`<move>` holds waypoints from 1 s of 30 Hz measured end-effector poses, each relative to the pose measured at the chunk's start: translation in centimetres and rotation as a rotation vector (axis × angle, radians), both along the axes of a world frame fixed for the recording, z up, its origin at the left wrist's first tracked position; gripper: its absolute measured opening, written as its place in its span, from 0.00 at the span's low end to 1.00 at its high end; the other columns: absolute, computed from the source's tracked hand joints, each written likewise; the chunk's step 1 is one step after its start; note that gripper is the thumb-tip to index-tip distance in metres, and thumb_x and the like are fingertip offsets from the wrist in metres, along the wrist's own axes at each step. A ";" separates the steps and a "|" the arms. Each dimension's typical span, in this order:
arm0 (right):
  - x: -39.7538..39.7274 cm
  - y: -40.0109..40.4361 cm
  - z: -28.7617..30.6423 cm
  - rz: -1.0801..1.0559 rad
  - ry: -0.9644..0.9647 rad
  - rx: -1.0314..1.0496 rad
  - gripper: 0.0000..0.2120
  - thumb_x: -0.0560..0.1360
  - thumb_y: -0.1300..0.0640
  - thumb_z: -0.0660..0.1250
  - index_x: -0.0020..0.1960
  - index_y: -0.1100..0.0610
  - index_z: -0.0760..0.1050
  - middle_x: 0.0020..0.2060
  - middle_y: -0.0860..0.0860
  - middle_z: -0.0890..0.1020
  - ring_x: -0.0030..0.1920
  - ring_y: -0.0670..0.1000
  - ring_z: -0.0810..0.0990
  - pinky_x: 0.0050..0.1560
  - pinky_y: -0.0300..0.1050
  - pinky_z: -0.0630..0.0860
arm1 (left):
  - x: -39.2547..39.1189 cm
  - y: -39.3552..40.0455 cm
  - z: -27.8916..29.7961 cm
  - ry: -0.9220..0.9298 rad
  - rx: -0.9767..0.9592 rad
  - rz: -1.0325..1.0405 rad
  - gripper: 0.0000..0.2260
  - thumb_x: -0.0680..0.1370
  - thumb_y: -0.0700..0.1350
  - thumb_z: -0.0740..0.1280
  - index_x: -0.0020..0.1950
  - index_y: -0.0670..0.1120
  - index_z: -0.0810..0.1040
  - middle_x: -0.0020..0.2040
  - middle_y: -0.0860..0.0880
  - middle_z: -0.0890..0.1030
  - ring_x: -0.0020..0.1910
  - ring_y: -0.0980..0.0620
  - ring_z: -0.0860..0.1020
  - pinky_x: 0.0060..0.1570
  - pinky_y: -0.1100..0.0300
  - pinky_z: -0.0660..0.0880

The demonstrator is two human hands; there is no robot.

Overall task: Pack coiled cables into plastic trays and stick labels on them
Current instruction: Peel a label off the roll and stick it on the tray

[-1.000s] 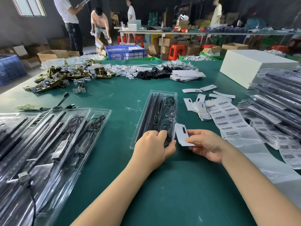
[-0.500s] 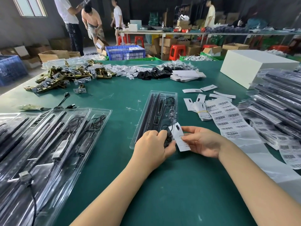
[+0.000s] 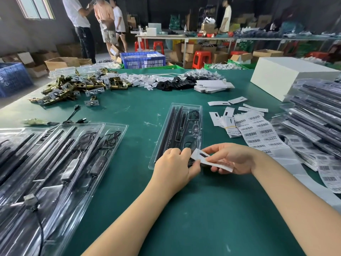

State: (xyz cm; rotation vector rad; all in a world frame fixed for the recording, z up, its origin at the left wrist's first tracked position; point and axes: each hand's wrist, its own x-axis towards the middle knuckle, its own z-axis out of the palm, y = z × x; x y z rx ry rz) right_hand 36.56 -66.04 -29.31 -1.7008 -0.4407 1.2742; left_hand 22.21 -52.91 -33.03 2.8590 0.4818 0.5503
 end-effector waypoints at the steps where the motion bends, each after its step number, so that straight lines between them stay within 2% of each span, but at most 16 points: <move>1: 0.2 0.2 0.0 0.009 -0.007 -0.009 0.11 0.77 0.67 0.64 0.55 0.56 0.80 0.38 0.52 0.83 0.30 0.47 0.80 0.25 0.36 0.73 | 0.0 0.0 0.0 -0.005 0.000 -0.002 0.18 0.78 0.60 0.56 0.52 0.47 0.74 0.45 0.48 0.77 0.50 0.47 0.74 0.44 0.56 0.71; 6: 0.9 0.9 -0.1 -0.034 -0.002 -0.018 0.12 0.77 0.67 0.64 0.53 0.55 0.81 0.38 0.51 0.84 0.30 0.45 0.80 0.24 0.35 0.72 | -0.1 0.0 0.1 -0.019 -0.009 -0.006 0.19 0.78 0.60 0.56 0.54 0.47 0.75 0.45 0.47 0.77 0.50 0.46 0.74 0.42 0.56 0.69; 9: 1.5 0.7 -0.3 -0.120 0.001 -0.011 0.12 0.77 0.66 0.63 0.53 0.54 0.81 0.37 0.49 0.84 0.31 0.44 0.80 0.24 0.34 0.71 | 0.0 0.0 0.0 -0.007 -0.022 -0.011 0.19 0.78 0.60 0.56 0.58 0.48 0.75 0.48 0.48 0.77 0.52 0.47 0.74 0.45 0.55 0.72; 14: 1.6 0.5 -0.4 -0.086 0.042 0.018 0.11 0.77 0.66 0.63 0.55 0.55 0.81 0.35 0.48 0.83 0.31 0.43 0.80 0.23 0.33 0.68 | -0.1 0.0 0.0 -0.025 -0.032 -0.021 0.19 0.78 0.60 0.57 0.56 0.47 0.75 0.46 0.48 0.77 0.51 0.47 0.74 0.45 0.54 0.72; 18: 1.1 1.4 -0.7 -0.182 0.106 0.068 0.10 0.79 0.67 0.61 0.51 0.55 0.79 0.33 0.49 0.84 0.30 0.42 0.81 0.23 0.33 0.72 | 0.0 0.0 -0.1 -0.030 -0.021 -0.017 0.19 0.78 0.60 0.57 0.55 0.47 0.74 0.45 0.48 0.76 0.50 0.47 0.74 0.43 0.55 0.71; 23: 0.3 2.8 -1.3 -0.376 0.168 0.189 0.09 0.81 0.66 0.59 0.53 0.58 0.76 0.30 0.53 0.83 0.27 0.45 0.81 0.28 0.35 0.78 | -0.1 0.0 -0.2 -0.017 -0.018 -0.015 0.19 0.78 0.60 0.56 0.54 0.46 0.74 0.44 0.48 0.75 0.50 0.47 0.73 0.43 0.55 0.72; 27: 0.0 3.0 -1.1 -0.415 0.335 0.283 0.13 0.81 0.67 0.53 0.56 0.62 0.76 0.38 0.58 0.83 0.33 0.51 0.84 0.33 0.40 0.81 | 0.0 0.0 -0.1 0.000 -0.002 -0.014 0.19 0.78 0.61 0.56 0.55 0.47 0.73 0.46 0.48 0.75 0.51 0.48 0.72 0.44 0.55 0.72; 30: -0.3 2.8 -0.8 -0.422 0.416 0.316 0.16 0.81 0.69 0.50 0.56 0.63 0.76 0.39 0.59 0.84 0.35 0.53 0.85 0.33 0.44 0.82 | -0.1 0.0 -0.1 -0.048 -0.037 -0.035 0.19 0.78 0.59 0.59 0.54 0.45 0.75 0.45 0.46 0.76 0.50 0.45 0.74 0.43 0.52 0.73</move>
